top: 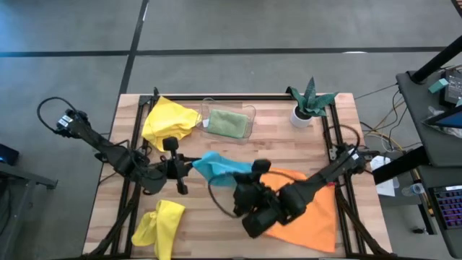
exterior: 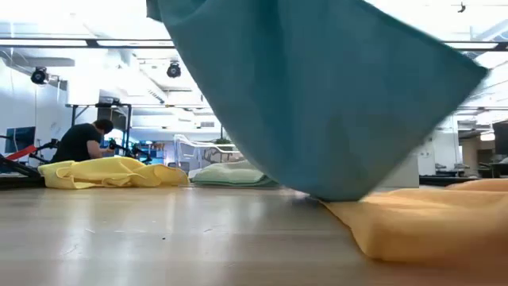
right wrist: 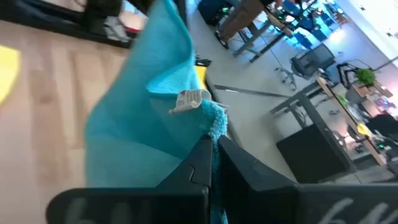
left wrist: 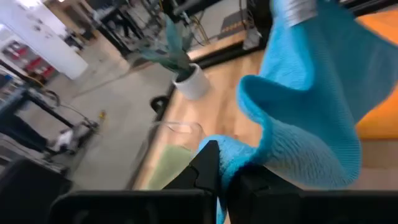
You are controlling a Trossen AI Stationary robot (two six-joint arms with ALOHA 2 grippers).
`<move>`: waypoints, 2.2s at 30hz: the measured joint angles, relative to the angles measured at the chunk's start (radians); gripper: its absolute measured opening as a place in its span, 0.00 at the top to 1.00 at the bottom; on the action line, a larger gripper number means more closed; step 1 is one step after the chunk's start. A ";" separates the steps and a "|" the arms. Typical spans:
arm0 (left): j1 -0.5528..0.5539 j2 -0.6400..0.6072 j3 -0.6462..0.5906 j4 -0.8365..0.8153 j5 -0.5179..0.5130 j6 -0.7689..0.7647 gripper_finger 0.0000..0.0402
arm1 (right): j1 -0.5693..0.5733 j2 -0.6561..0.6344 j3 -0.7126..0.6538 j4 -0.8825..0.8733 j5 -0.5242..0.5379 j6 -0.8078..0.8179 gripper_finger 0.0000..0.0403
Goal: Fold microfiber towels
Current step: Fold the blue towel
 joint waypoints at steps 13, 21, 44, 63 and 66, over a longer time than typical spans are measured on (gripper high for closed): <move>0.148 -0.002 0.085 -0.002 -0.046 0.239 1.00 | -0.086 -0.118 -0.015 -0.070 -0.003 -0.063 0.98; 0.272 -0.002 0.094 -0.004 0.028 0.319 1.00 | -0.137 -0.192 -0.055 -0.076 -0.015 -0.083 0.98; 0.241 0.013 0.109 -0.148 0.216 0.162 1.00 | -0.180 -0.397 -0.601 0.273 -0.334 0.015 0.94; 0.257 0.447 0.105 -0.158 0.536 0.027 1.00 | -0.110 -0.412 -0.981 0.536 -0.448 0.227 0.51; 0.261 0.455 0.105 -0.156 0.544 0.026 1.00 | -0.087 -0.410 -1.039 0.702 -0.473 0.183 0.51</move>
